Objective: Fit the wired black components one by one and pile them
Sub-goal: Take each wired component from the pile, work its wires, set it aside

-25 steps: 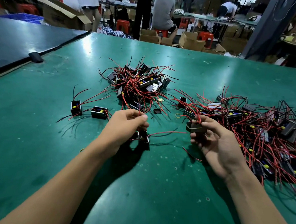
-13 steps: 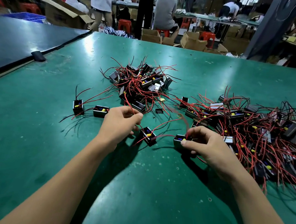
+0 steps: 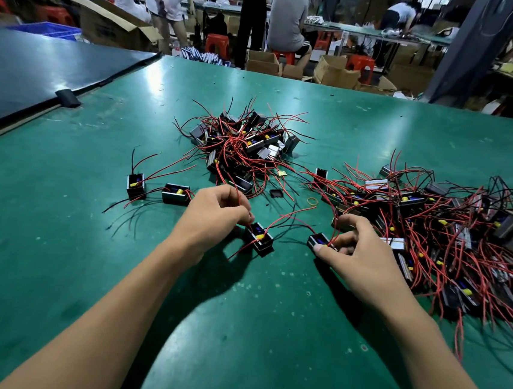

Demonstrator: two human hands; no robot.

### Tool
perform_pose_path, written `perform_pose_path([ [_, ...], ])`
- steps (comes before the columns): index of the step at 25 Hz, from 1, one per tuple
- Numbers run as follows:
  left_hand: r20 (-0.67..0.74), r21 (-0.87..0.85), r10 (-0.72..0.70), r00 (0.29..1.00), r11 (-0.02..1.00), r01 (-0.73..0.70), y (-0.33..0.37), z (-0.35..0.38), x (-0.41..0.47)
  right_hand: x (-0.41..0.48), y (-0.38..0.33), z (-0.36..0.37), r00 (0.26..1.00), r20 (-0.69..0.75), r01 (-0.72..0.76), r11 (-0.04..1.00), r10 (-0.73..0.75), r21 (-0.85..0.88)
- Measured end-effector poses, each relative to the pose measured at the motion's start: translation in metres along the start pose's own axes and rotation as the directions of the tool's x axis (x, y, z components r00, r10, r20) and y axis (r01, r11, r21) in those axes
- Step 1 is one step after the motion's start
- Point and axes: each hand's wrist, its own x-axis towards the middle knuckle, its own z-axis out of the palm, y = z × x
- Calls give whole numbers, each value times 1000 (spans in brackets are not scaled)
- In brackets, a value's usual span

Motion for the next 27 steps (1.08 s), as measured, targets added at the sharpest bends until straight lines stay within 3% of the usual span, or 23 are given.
perform_pose_path([
  [3, 64, 111, 40, 997, 993, -47, -1, 3, -3, -2, -2, 3, 999, -40, 7, 997, -10, -77],
  [6, 110, 112, 48, 993, 992, -60, 0, 5, -5, -3, -3, -1, 999, 45, 35, 984, -28, -175],
  [11, 202, 119, 54, 978, 990, -80, 2, 3, -7, -6, -8, -9, 971, 236, 3, 996, 19, -93],
  [14, 276, 227, 69, 959, 965, -135, 1, 4, -8, -9, -10, -4, 960, 281, -18, 1000, 17, -1],
  [19, 339, 333, 113, 934, 914, -232, 2, 6, -12, -17, -18, 21, 992, 123, 1, 999, -8, 53],
  [24, 371, 388, 179, 911, 862, -327, 1, 14, -17, -21, -26, 38, 992, -91, -81, 995, 86, 57],
  [27, 327, 433, 223, 918, 828, -356, -1, 17, -17, -21, -29, 40, 990, -93, -98, 990, 107, 97],
])
